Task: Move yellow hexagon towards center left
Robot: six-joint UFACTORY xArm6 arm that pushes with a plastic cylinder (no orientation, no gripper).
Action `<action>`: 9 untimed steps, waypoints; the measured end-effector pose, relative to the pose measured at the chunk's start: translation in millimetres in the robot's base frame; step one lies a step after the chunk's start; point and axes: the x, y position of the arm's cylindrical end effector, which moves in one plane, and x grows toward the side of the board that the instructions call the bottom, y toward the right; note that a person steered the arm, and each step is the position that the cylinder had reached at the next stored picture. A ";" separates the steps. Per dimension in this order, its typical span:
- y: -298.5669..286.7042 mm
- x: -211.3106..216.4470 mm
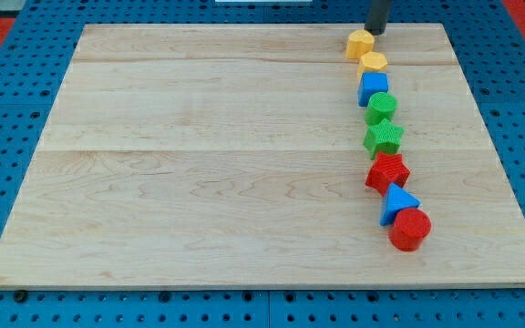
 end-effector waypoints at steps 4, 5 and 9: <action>5.0 47.5; 10.4 71.2; -72.2 84.4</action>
